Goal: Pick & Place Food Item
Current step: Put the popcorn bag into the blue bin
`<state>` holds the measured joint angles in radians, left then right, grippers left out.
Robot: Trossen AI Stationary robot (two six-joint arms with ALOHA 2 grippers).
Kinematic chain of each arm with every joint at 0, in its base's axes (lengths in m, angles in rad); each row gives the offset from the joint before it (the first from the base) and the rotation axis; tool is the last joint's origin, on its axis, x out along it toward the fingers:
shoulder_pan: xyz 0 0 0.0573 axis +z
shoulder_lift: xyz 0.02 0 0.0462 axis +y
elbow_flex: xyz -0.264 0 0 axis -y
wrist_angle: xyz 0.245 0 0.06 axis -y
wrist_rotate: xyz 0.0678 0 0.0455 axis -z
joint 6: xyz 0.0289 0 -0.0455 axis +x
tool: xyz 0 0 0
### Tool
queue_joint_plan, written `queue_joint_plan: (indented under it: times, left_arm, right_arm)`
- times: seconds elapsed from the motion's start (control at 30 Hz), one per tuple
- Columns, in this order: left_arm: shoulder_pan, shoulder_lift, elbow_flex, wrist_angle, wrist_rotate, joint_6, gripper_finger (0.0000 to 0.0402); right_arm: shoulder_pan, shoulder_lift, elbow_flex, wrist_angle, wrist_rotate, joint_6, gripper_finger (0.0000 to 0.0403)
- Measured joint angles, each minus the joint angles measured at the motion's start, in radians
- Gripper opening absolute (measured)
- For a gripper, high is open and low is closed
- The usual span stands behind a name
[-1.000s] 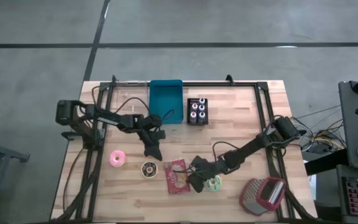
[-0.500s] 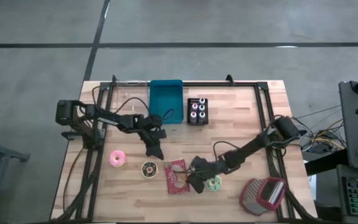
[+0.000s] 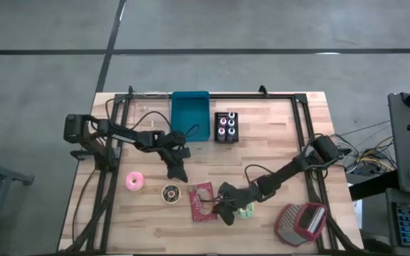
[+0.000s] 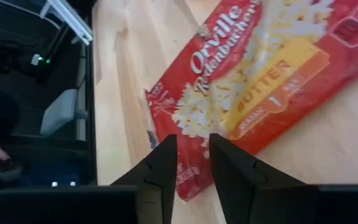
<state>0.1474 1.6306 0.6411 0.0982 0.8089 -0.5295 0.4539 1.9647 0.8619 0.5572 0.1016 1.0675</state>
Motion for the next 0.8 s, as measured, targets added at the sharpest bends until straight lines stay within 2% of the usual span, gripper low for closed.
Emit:
queue_joint_plan:
  times: [0.3, 0.47, 0.63, 0.73, 0.8]
  left_arm:
    - [-0.002, 0.000, 0.000, 0.002, -0.006, -0.015, 0.0133]
    - [-0.005, 0.000, 0.000, 0.002, -0.014, -0.029, 0.0133]
    - [-0.006, 0.000, 0.000, 0.001, -0.016, -0.029, 0.0133]
    - [-0.008, 0.000, 0.000, 0.002, -0.016, -0.029, 0.0133]
    - [-0.008, 0.000, 0.000, 0.002, -0.017, -0.028, 0.0133]
  right_arm:
    - [0.023, 0.019, 0.009, 0.013, 0.010, 0.031, 0.0063]
    - [0.029, 0.044, 0.058, -0.036, -0.013, -0.023, 0.0054]
    - [0.027, 0.047, 0.147, -0.276, -0.035, -0.164, 0.0038]
    - [0.027, 0.047, 0.218, -0.461, -0.034, -0.178, 0.0020]
    - [0.027, 0.048, 0.248, -0.521, -0.031, -0.179, 0.0011]
